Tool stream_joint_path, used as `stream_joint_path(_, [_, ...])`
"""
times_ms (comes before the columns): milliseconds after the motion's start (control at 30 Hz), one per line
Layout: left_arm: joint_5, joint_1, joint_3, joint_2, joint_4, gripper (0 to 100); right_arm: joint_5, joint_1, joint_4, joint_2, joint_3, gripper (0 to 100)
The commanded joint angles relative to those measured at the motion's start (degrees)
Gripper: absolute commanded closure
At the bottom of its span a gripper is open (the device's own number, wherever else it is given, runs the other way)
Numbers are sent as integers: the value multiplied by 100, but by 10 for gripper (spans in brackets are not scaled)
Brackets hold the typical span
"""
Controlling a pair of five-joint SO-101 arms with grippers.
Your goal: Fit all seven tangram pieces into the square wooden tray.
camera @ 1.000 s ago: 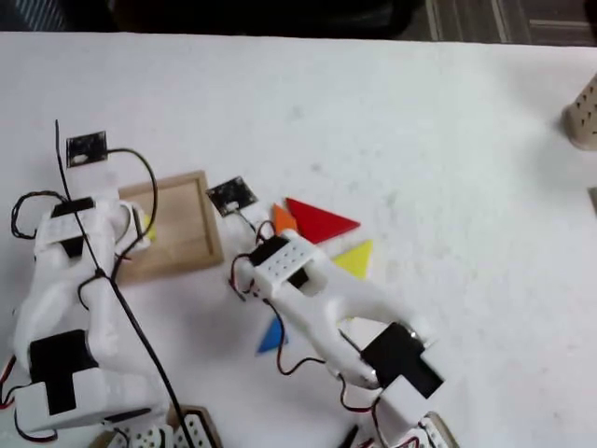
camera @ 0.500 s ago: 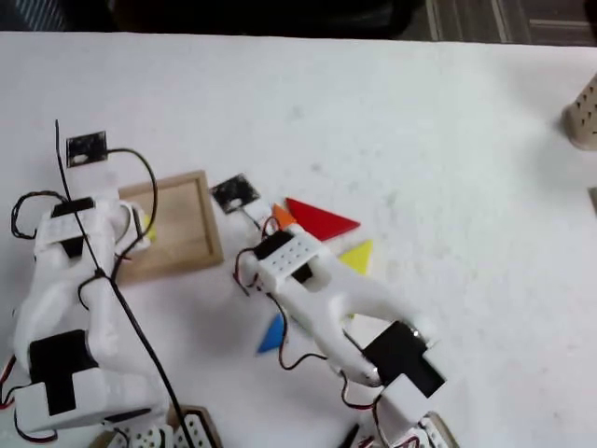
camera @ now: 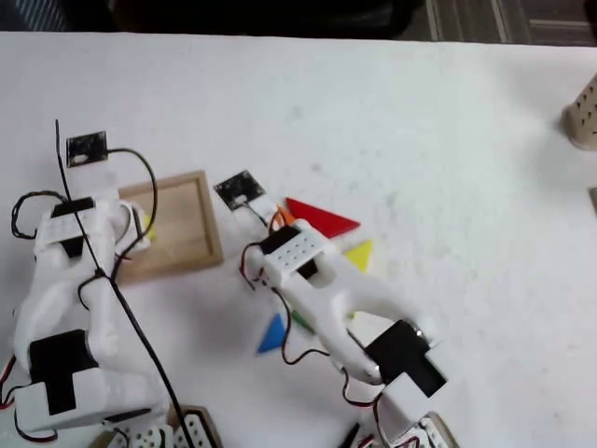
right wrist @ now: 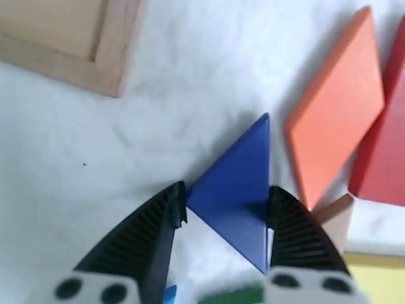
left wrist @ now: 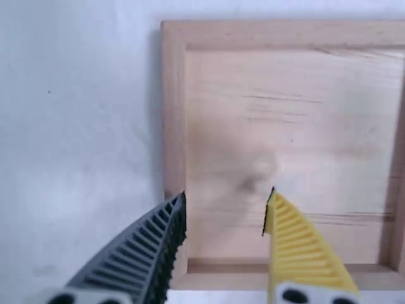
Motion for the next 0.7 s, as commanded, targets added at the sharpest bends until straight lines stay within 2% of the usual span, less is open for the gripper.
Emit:
stream_joint_path(0, [0, 40, -229, -31, -97, 771, 88, 4, -40, 48, 18, 889])
stream_joint_path(333, [0, 40, -229, -31, -114, 771, 62, 4, 444, -1068, 53, 892])
stream_joint_path(567, [-18, 75, -229, -31, -97, 771, 53, 4, 567, -1200, 62, 892])
stream_joint_path(667, [-440, 330, -185, -66, -44, 771, 62, 4, 576, -1244, 62, 892])
